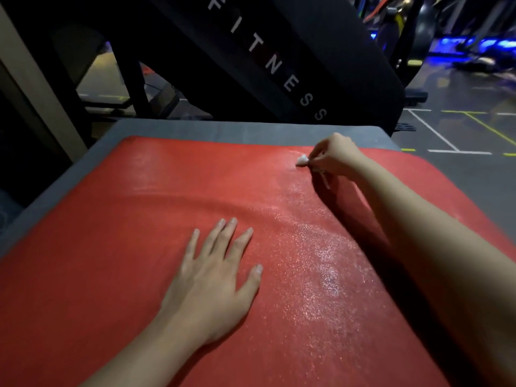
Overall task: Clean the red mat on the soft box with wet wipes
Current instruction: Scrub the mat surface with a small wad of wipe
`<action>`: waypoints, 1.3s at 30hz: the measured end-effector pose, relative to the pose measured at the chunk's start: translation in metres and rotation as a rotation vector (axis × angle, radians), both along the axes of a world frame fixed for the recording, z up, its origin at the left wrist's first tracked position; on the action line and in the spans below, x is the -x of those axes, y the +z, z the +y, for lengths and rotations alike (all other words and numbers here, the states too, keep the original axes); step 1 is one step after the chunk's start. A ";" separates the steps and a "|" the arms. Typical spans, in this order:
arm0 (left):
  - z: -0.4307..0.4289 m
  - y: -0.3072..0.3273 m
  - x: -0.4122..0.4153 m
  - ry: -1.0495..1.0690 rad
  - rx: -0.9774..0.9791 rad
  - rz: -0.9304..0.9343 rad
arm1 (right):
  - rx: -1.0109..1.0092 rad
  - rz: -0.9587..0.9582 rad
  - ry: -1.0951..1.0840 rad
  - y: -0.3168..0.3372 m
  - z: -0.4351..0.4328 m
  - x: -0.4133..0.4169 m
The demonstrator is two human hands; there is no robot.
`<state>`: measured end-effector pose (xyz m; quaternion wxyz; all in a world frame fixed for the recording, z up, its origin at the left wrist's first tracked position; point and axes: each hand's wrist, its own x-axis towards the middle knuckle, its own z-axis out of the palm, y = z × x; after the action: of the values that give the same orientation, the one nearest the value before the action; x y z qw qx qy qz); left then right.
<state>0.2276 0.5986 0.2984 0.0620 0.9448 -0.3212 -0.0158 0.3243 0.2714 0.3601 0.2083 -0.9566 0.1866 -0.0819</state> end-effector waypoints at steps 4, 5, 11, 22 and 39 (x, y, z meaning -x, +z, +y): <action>-0.002 0.000 -0.001 -0.002 -0.002 0.013 | 0.008 0.129 0.092 0.009 -0.011 0.002; -0.003 0.000 -0.002 0.001 -0.009 0.010 | 0.048 0.109 0.081 0.007 -0.010 -0.007; -0.003 -0.001 -0.003 0.005 0.005 0.001 | 0.136 -0.103 -0.001 -0.017 -0.028 -0.061; -0.004 0.000 -0.002 0.009 0.038 0.012 | -0.053 0.203 0.185 0.016 -0.054 0.002; -0.004 -0.004 -0.005 0.010 0.063 -0.005 | 0.124 0.060 0.362 -0.002 -0.008 0.101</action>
<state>0.2328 0.5944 0.2942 0.0912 0.9441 -0.3169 -0.0030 0.2234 0.2634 0.3577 0.1544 -0.9876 0.0119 -0.0260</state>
